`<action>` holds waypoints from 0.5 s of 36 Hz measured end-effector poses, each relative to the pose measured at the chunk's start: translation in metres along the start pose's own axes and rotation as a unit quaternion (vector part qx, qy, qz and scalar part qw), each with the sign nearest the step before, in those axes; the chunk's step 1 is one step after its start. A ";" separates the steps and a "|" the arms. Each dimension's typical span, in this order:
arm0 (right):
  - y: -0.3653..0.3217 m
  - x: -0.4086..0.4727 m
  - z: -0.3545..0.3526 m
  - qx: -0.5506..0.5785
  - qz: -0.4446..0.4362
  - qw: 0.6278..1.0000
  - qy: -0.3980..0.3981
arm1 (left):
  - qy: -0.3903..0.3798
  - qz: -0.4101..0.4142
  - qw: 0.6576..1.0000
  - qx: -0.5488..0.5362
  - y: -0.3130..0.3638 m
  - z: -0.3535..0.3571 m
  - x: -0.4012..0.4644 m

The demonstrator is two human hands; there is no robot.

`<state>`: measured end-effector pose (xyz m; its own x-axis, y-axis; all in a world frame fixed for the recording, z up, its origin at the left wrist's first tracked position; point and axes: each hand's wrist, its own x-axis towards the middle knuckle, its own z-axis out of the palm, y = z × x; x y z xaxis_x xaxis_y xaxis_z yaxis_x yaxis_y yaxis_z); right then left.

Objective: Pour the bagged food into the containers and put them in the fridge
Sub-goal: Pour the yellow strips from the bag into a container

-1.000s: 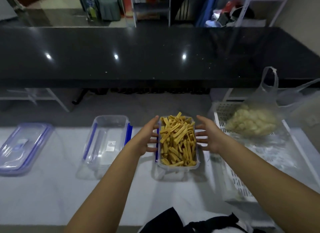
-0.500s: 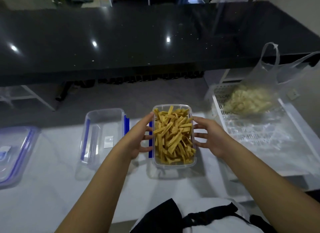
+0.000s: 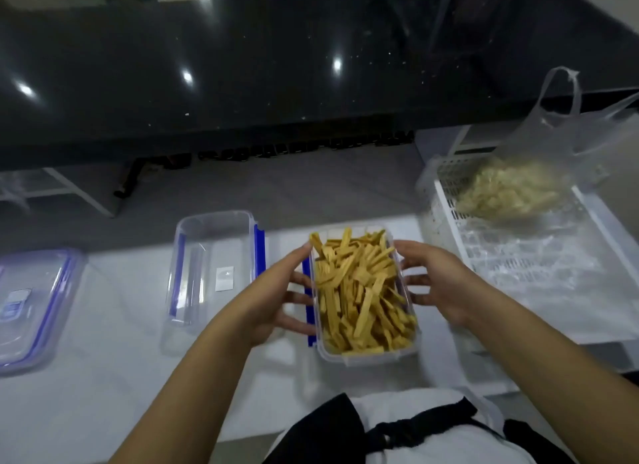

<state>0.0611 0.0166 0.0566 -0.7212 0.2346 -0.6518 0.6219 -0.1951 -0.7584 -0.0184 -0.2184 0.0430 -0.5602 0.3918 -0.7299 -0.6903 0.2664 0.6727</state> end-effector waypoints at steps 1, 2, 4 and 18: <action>-0.004 0.002 0.006 -0.014 -0.005 1.000 0.006 | 0.004 0.012 1.000 0.002 0.006 0.002 0.000; -0.008 0.003 0.012 -0.020 -0.011 1.000 0.009 | 0.013 0.024 1.000 0.010 0.012 0.004 0.001; -0.012 0.005 0.017 -0.014 -0.021 1.000 0.014 | 0.031 0.038 0.998 0.035 0.016 0.007 0.001; 0.001 -0.003 0.003 -0.036 -0.013 0.999 0.007 | 0.022 0.006 0.998 0.055 0.001 0.005 -0.004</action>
<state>0.0626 0.0129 0.0578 -0.7338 0.2513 -0.6312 0.6235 -0.1197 -0.7726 -0.0143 -0.2152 0.0471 -0.5889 0.3571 -0.7250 -0.6301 0.3590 0.6886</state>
